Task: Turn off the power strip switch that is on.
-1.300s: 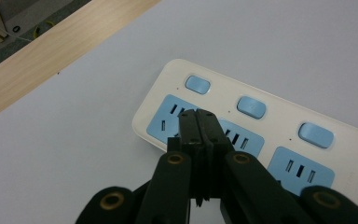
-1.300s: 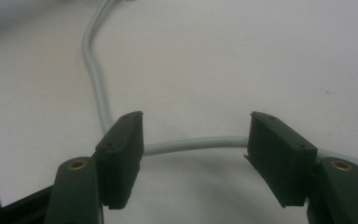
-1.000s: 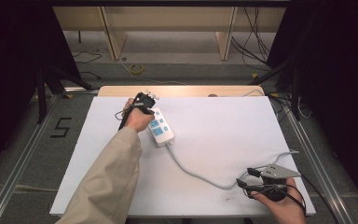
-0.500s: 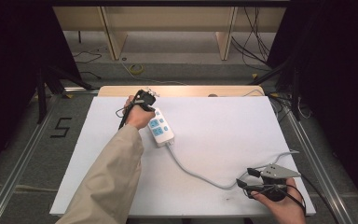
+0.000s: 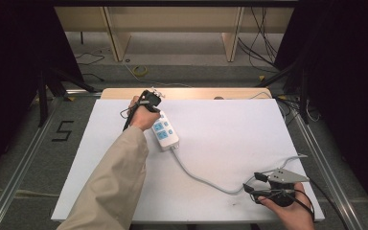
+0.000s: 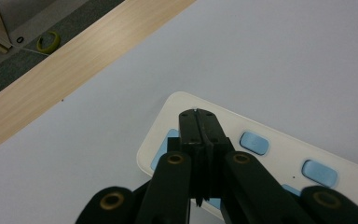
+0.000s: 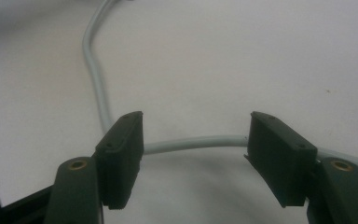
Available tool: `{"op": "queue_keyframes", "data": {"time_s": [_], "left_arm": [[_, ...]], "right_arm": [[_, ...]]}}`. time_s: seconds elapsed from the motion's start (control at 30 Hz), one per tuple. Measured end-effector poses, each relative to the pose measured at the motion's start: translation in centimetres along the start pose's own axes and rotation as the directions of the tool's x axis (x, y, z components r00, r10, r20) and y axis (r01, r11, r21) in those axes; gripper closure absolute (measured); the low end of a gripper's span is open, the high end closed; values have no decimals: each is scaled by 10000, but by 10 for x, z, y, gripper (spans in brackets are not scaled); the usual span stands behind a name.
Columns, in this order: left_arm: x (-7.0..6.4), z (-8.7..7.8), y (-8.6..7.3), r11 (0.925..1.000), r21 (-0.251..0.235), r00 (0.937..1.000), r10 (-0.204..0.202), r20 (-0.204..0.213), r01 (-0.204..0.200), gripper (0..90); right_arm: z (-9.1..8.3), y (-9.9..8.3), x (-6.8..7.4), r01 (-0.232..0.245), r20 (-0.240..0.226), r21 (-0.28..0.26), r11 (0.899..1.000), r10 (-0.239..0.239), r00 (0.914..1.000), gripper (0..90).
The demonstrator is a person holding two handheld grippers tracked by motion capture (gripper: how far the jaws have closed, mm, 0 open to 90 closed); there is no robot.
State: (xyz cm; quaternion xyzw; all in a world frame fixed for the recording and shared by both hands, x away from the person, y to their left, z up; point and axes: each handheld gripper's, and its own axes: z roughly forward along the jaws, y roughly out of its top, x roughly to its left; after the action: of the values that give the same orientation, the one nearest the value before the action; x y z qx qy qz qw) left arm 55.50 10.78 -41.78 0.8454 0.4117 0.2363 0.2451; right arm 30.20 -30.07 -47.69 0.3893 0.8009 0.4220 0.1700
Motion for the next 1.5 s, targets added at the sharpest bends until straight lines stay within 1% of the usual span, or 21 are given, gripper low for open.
{"op": "queue_keyframes", "data": {"time_s": [0.6,0.7,0.8,0.83,0.9,1.03,1.17,1.43,1.5], "left_arm": [[2,8,2,9999,71,9999,-118,71,117,900],[2,10,4,9998,35,9998,-199,96,199,900],[2,11,6,9999,57,9998,-158,107,157,900],[2,11,8,9999,86,9999,-78,111,77,900],[0,11,12,10000,5,9999,-91,110,91,900],[-2,12,15,10000,-31,9999,-68,136,68,900],[-2,16,15,10000,94,9999,-18,138,17,900],[-1,21,14,9999,96,9999,-90,106,89,900],[0,23,14,9998,185,10000,-25,84,23,900]], "right_arm": [[0,0,0,3,14,4,10000,-3,10000,367],[0,0,0,11,15,-3,10000,-11,10000,367],[0,0,0,16,13,2,10000,-16,10000,367],[0,0,0,20,10,0,10000,-20,10000,367],[0,0,0,5,2,-9,10000,-5,10000,367],[0,0,0,7,11,-29,10000,-6,10000,367],[0,0,-1,10,2,-31,10000,-10,10000,367],[0,0,0,3,-13,-28,10000,-3,10000,367],[0,0,-1,12,-17,-19,10000,-12,10000,367]]}}
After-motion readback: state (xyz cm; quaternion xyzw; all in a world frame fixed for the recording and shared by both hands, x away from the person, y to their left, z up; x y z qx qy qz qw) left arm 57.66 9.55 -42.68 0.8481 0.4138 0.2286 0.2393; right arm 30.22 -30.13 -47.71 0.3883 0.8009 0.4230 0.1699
